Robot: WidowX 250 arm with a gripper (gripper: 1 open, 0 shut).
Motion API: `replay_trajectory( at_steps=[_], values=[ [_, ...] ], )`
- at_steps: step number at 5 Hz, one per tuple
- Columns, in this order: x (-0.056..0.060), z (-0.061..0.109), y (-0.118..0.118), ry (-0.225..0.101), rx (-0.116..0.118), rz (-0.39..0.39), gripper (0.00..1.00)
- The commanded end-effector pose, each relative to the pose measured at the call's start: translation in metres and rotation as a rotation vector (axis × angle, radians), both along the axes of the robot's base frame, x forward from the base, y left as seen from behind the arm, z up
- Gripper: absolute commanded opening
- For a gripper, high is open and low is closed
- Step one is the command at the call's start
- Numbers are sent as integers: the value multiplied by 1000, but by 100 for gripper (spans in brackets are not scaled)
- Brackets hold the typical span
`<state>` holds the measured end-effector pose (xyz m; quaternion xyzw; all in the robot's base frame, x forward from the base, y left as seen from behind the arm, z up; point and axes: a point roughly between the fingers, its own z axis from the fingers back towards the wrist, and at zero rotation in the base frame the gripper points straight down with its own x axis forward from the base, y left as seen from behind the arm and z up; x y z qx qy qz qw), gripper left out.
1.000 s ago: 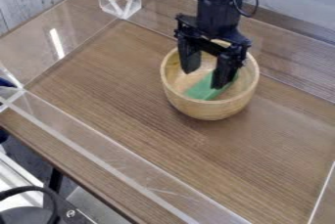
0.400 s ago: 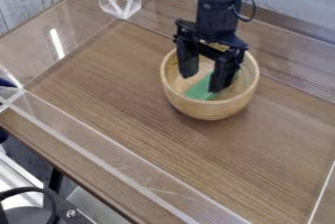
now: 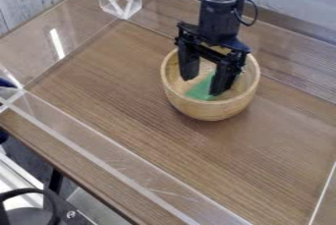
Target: Remove the green block from inside the brown bowl and put it on the table
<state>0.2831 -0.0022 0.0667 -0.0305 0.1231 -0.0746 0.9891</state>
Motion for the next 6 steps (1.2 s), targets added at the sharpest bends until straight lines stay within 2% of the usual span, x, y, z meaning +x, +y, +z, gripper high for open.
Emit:
replay_trajectory(
  at_steps=[1,2,3,4,6],
  values=[
    [10,14,-5,-39,7,-22,0],
    [10,17,-3,-41,-16,-22,0],
    [10,30,2,-55,-44,-23,0],
    [10,41,4,-80,-18,-24,0],
    [10,97,18,-199,43,-6,0]
  ],
)
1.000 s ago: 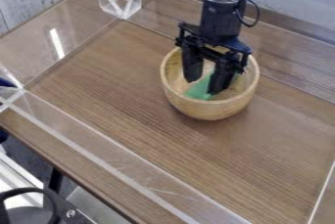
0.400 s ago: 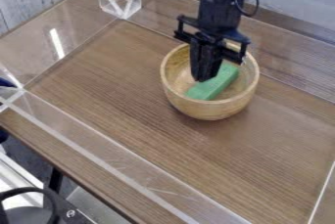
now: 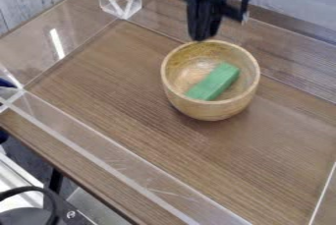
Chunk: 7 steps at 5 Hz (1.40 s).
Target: Remove the green block from inside the brown bowl and put it on the table
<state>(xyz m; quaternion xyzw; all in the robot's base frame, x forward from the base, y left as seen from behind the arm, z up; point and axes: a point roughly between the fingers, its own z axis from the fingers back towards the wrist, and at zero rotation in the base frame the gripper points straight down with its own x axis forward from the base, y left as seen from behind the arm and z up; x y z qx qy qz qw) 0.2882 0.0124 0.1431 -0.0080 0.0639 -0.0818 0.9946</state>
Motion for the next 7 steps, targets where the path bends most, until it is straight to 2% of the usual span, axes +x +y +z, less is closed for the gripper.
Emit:
replay_trajectory(
  at_steps=[1,2,3,4,5,7],
  values=[
    [11,3,3,-94,19,-19,0],
    [15,-8,4,-100,30,-41,0],
    [12,-24,-2,-95,33,-47,100],
    [10,-37,-7,-95,40,-46,100],
    [13,-38,-7,-129,41,-63,0],
    [15,-42,-8,-155,50,-87,0]
  ],
)
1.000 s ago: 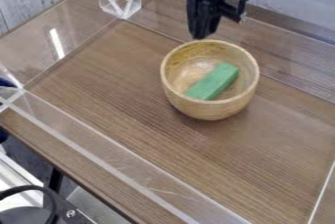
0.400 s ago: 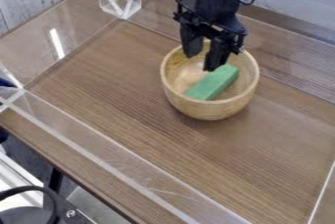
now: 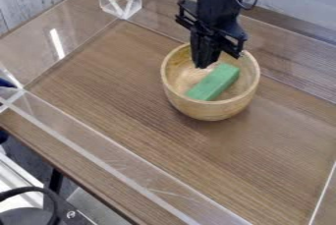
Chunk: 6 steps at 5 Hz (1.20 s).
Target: Remove the green block from inside the brown bowl and put it on the table
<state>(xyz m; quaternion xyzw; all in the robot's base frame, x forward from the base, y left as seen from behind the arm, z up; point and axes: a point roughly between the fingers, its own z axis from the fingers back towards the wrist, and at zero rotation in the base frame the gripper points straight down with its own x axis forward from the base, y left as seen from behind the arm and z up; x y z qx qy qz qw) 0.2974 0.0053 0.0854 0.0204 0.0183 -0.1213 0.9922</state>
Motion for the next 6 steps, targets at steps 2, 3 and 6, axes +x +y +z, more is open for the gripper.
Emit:
replay_trajectory(
  at_steps=[2,3,6],
  values=[
    [-10,17,8,-44,-2,-31,0],
    [-23,26,7,-87,-5,-30,0],
    [-34,28,1,-114,-32,-13,0]
  ],
)
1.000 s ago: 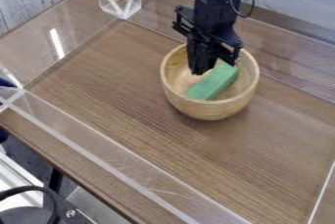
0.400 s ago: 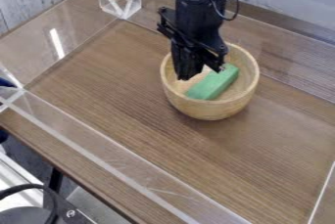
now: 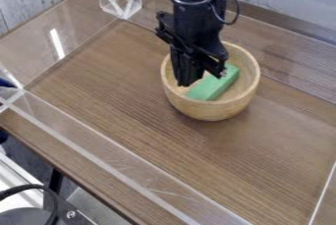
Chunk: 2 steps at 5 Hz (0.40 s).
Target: Remove the green block from inside the brown bowl and put it on the table
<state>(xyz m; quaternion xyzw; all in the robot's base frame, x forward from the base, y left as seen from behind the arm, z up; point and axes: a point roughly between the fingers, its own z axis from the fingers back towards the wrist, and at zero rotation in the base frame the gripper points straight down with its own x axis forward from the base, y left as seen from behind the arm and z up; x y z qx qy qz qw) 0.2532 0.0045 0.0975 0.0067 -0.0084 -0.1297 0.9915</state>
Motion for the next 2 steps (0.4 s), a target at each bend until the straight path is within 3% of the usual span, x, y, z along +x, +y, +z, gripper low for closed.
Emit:
replay_trajectory(
  at_steps=[1,2],
  values=[
    [13,21,4,-49,-17,33,0],
    [8,21,5,-73,-11,59,0]
  ],
)
